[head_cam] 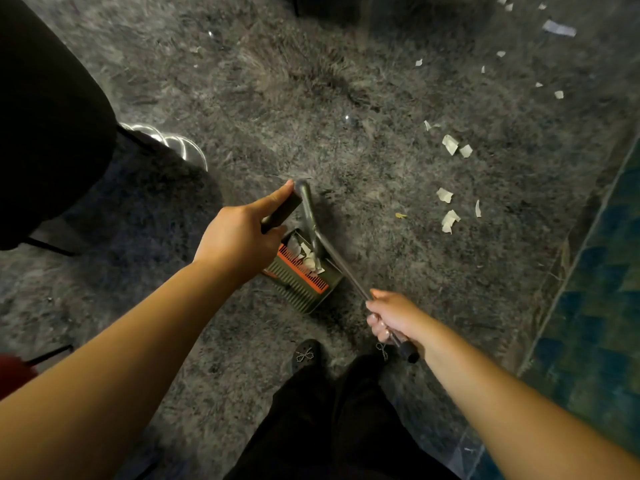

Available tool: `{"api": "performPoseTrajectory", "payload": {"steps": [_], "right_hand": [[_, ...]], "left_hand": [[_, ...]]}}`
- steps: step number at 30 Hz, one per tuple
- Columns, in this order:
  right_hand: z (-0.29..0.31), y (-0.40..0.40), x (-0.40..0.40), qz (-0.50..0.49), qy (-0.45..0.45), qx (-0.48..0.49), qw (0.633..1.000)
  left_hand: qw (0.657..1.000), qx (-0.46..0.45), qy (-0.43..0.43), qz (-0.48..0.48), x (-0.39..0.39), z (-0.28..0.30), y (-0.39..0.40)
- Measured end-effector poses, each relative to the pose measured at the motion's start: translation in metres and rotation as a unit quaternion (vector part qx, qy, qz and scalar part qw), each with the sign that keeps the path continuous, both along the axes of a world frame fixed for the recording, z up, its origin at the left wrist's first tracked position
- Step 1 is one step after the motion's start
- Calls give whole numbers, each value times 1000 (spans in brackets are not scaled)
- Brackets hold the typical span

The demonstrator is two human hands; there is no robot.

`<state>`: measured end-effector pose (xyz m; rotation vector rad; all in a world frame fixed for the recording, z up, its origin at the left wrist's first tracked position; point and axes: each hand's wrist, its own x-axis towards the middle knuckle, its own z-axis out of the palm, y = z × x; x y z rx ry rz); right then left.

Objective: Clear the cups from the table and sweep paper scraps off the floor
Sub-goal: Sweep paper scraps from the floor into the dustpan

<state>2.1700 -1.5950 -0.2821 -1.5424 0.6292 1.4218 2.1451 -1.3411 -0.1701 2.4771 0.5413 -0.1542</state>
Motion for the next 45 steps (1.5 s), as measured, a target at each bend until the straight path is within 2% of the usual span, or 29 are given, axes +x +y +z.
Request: {"api": "performPoseTrajectory", "payload": {"steps": [3,8,15,21,28,36,45], "right_hand": [[13,-15,-21,0,4,-8,1000],[41,-33,-28,-59,-1,22,998],[71,-63,-9,-138,-91,-3,986],[77,-117,34,-213,-136,-36,967],[63,-213,107,-280,-133,-122,943],[27,-296,191,-256,-146,-183,938],[-8,-317,249,-181,-131,-221,949]], "left_hand": [[1000,-18,0,3,0,1,2],[999,-47,-5,-2,-1,4,-3],[998,-59,-13,-37,29,14,-23],[994,-44,-24,-100,95,20,-60],[989,-14,13,-147,190,8,-117],[987,-6,31,-158,283,-1,-158],[980,-3,24,-198,349,-6,-211]]}}
